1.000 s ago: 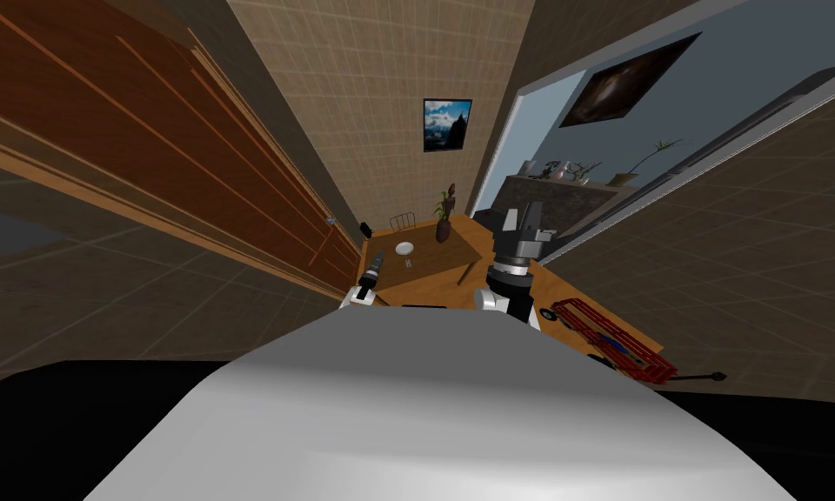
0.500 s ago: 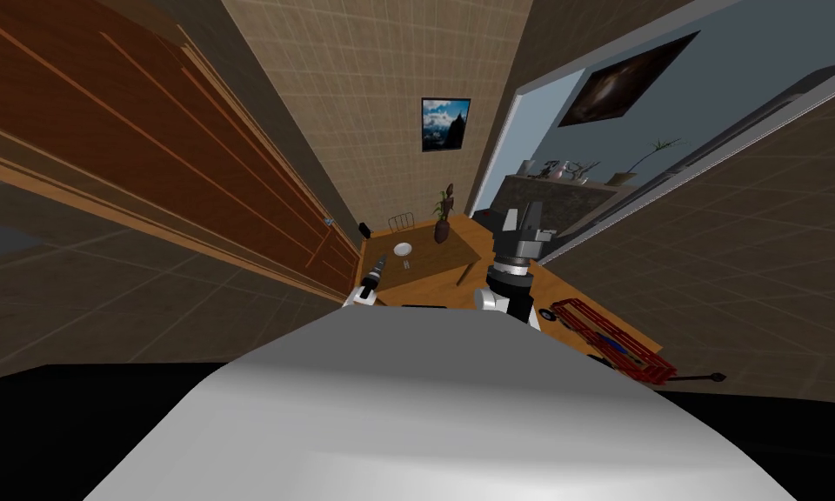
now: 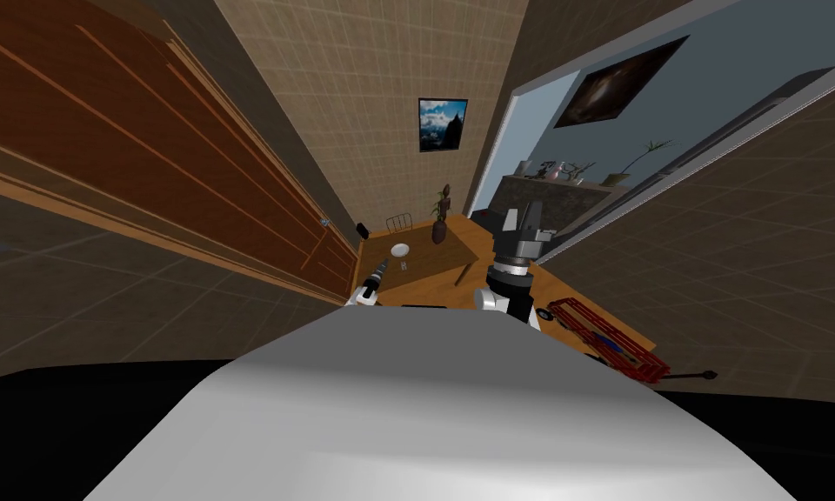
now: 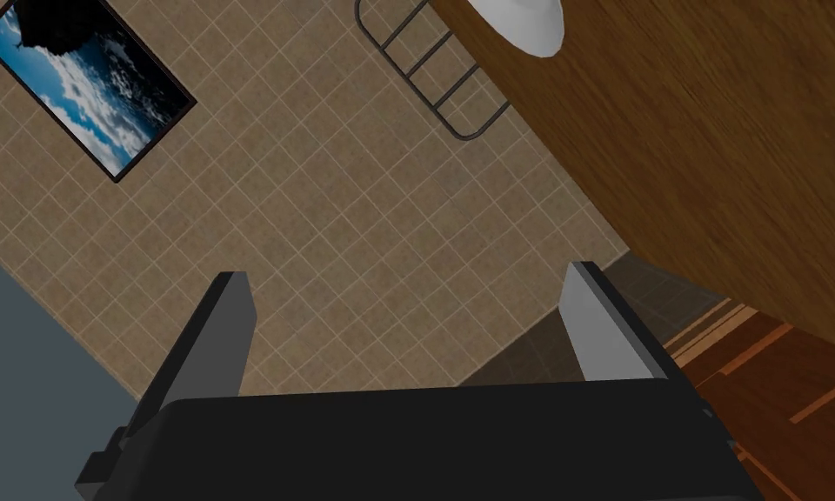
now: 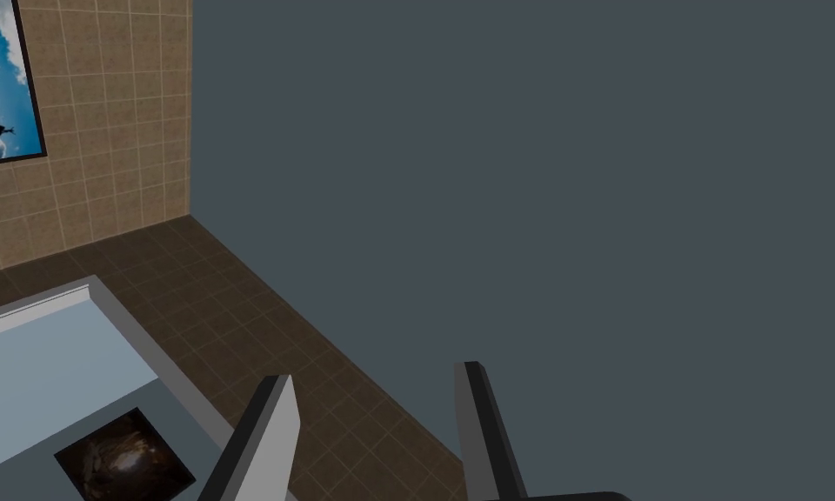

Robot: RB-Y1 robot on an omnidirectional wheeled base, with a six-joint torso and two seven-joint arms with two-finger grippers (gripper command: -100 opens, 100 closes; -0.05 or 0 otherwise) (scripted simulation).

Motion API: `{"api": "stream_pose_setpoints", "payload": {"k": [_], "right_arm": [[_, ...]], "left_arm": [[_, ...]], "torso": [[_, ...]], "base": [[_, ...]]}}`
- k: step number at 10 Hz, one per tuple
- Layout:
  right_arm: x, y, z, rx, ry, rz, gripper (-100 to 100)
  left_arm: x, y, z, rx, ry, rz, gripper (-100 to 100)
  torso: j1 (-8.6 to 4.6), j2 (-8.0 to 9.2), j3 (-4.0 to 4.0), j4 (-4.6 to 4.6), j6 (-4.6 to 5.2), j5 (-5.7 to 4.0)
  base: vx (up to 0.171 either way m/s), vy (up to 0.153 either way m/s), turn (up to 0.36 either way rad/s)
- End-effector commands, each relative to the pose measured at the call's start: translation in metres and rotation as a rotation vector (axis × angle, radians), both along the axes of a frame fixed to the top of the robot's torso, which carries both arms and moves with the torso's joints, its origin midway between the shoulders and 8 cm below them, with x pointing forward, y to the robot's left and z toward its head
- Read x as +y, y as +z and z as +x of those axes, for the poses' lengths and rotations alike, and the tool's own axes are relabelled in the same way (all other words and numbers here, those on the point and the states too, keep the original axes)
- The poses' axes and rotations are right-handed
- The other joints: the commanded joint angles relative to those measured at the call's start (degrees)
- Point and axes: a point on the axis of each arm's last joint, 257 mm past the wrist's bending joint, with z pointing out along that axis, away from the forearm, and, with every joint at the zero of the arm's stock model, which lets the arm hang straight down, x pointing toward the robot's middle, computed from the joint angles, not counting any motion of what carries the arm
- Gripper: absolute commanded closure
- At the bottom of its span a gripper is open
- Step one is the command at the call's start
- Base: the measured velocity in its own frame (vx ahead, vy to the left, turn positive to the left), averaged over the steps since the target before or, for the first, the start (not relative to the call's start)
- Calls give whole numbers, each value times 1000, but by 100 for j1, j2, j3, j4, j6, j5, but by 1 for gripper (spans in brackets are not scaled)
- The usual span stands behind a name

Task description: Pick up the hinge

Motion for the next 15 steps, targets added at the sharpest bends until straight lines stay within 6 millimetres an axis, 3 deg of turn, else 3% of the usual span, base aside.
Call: {"api": "stream_pose_setpoints", "payload": {"k": [1,6,10,15], "right_arm": [[0,0,0,0,0,0,0],[0,0,0,0,0,0,0],[0,0,0,0,0,0,0],[0,0,0,0,0,0,0]], "left_arm": [[7,-14,4,42,5,40,-100],[29,-68,-3,189,24,138,-100],[45,-91,-7,266,36,199,-100],[79,-124,-17,396,63,310,-100]], "torso": [[0,0,0,0,0,0],[-24,-11,-6,-2,1,-5],[-5,-2,-1,0,1,-1],[-31,-13,-8,-3,1,-7]], "base": [[33,-53,-36],[38,-79,-43],[25,-58,-34],[42,-105,-61]]}}
